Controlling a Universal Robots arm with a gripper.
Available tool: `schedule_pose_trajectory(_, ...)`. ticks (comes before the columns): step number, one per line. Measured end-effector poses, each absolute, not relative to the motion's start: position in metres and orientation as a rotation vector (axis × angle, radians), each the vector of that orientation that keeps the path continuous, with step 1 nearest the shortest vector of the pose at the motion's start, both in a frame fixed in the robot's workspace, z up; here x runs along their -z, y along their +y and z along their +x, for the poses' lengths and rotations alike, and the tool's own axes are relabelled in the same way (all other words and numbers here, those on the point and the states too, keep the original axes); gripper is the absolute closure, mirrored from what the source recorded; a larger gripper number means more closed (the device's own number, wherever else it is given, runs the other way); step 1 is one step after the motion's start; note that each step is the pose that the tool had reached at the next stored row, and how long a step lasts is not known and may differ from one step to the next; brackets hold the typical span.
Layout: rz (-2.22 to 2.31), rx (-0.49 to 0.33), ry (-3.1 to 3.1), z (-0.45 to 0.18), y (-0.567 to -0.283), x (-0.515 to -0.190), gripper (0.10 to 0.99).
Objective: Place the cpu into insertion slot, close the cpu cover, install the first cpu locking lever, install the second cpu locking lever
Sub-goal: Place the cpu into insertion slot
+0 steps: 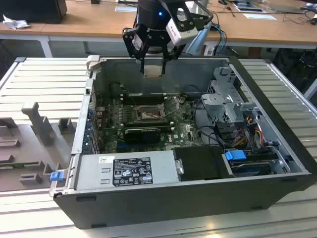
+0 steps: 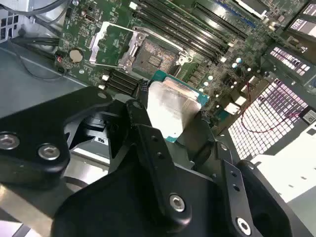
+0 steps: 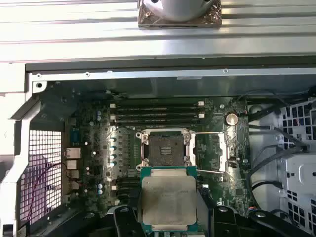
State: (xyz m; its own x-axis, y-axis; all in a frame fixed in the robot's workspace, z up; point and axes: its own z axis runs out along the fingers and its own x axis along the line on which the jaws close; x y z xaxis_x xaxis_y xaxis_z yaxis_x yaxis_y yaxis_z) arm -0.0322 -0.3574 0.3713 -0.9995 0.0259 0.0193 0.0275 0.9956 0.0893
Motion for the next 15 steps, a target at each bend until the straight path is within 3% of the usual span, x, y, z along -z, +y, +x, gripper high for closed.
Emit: schedule_pose_trajectory(15, -0.213, 0.142, -3.117, -0.0323, -0.3574, -0.3669, 0.553)
